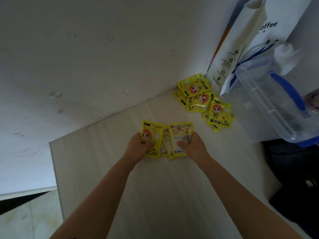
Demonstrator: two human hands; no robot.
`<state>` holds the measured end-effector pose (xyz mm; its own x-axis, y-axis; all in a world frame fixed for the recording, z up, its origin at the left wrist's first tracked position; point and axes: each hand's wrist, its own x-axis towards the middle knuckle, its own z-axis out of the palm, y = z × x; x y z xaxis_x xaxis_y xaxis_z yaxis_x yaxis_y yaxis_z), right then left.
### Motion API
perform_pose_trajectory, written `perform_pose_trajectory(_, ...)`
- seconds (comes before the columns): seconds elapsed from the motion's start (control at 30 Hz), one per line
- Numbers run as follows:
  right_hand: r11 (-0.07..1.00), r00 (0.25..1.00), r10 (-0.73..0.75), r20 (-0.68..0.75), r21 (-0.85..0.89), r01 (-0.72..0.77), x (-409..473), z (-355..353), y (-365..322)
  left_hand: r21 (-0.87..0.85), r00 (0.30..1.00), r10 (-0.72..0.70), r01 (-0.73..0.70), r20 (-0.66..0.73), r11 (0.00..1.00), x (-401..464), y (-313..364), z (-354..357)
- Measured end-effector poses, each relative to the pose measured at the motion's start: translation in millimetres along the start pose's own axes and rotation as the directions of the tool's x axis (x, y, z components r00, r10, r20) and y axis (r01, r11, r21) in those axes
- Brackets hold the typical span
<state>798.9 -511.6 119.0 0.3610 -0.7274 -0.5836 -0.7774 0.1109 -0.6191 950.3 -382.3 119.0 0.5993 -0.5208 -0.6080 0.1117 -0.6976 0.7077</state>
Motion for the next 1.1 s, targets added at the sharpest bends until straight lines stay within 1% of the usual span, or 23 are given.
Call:
perform_pose_trajectory(0.07,0.994,1.0,-0.018,-0.022,-0.112,0.015,-0.6,4.7,-2.8,0.055,0.999,-0.013,0.015,-0.037,0.998,2.2,5.1,10.5)
perform_pose_trajectory(0.13,0.987,0.999,-0.018,-0.045,-0.16,0.011,-1.3,8.0,-4.8,0.066,0.994,-0.034,0.041,-0.105,0.997,3.4,11.4,19.2)
perform_pose_trajectory(0.23,0.984,0.997,-0.004,-0.075,-0.177,-0.01,-0.8,10.8,-5.1,0.008,0.981,-0.095,0.097,-0.167,0.995,3.8,17.5,28.3)
perform_pose_trajectory(0.33,0.992,0.997,-0.009,-0.072,-0.13,0.0,-0.6,11.9,-4.0,-0.075,0.964,-0.156,0.144,-0.214,0.987,3.7,17.9,32.7)
perform_pose_trajectory(0.53,0.996,0.999,-0.004,-0.047,-0.084,0.0,-1.5,9.2,-3.6,-0.156,0.964,-0.199,0.172,-0.179,0.973,3.7,14.2,35.5)
perform_pose_trajectory(0.63,1.0,1.0,-0.003,0.001,-0.031,0.003,-1.5,7.4,-6.4,-0.178,0.964,-0.204,0.174,-0.171,0.969,1.5,12.3,37.3)
perform_pose_trajectory(0.7,1.0,0.999,0.014,0.029,0.012,-0.015,-3.9,6.2,-5.3,-0.183,0.965,-0.206,0.175,-0.164,0.967,0.4,10.5,38.4)
perform_pose_trajectory(0.83,0.995,0.998,0.061,0.028,0.083,-0.063,-8.3,3.9,2.0,-0.19,0.964,-0.216,0.185,-0.157,0.964,-3.5,6.1,38.3)
perform_pose_trajectory(0.97,0.992,0.993,0.107,0.051,0.064,-0.11,-10.4,6.2,5.0,-0.196,0.963,-0.205,0.17,-0.175,0.966,-6.8,1.3,38.9)
perform_pose_trajectory(1.1,0.991,0.991,0.111,0.075,0.068,-0.116,-14.1,4.5,3.4,-0.196,0.968,-0.187,0.153,-0.168,0.969,-10.4,-1.6,39.4)
